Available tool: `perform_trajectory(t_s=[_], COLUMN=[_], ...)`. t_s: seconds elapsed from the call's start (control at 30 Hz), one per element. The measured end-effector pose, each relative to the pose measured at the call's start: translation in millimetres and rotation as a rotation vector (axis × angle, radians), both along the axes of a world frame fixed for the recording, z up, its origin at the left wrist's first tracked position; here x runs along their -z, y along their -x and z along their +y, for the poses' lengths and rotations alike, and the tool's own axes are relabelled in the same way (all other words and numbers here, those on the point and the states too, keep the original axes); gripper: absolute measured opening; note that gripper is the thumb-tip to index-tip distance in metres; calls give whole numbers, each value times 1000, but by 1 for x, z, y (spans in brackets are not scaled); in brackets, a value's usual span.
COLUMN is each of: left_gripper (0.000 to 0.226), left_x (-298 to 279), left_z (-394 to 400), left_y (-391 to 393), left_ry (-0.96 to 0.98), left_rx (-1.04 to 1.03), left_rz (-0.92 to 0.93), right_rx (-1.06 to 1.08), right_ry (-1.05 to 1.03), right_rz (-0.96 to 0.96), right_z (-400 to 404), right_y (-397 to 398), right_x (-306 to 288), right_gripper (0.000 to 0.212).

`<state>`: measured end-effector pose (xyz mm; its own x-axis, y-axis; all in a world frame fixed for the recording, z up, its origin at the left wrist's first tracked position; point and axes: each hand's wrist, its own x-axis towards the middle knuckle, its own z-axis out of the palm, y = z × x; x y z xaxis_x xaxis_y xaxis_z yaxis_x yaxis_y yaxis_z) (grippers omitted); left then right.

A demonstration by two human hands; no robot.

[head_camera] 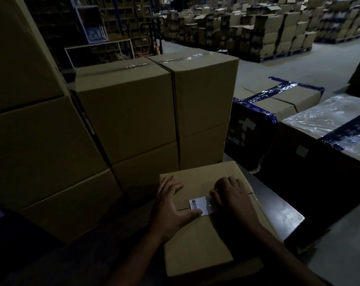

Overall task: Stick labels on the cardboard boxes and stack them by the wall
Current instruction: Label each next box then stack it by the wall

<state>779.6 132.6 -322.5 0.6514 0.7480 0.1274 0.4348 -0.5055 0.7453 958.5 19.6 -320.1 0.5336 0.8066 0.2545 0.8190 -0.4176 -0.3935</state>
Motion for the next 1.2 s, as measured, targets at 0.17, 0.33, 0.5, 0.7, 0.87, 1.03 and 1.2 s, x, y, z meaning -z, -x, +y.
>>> perform_trajectory(t_s=[0.17, 0.33, 0.5, 0.7, 0.87, 1.03, 1.2], left_gripper=[86, 79, 55, 40, 34, 32, 33], left_x=[1, 2, 4, 6, 4, 4, 2], left_z=[-1, 1, 4, 3, 4, 4, 3], left_y=[0, -1, -2, -3, -3, -3, -3], left_ry=[-6, -13, -65, -43, -47, -23, -29], left_rx=[9, 10, -4, -8, -2, -8, -10], left_rz=[-48, -59, -52, -48, -59, -74, -75], right_rx=[-1, 51, -8, 45, 38, -62, -23], right_ry=[17, 38, 105, 178, 188, 149, 181], right_rz=[-33, -39, -83, -77, -68, -48, -11], right_z=[-8, -6, 4, 13, 16, 17, 22], right_y=[7, 13, 12, 14, 14, 27, 26], right_x=[-6, -8, -6, -10, -8, -13, -14], right_gripper=[12, 13, 21, 25, 24, 54, 40])
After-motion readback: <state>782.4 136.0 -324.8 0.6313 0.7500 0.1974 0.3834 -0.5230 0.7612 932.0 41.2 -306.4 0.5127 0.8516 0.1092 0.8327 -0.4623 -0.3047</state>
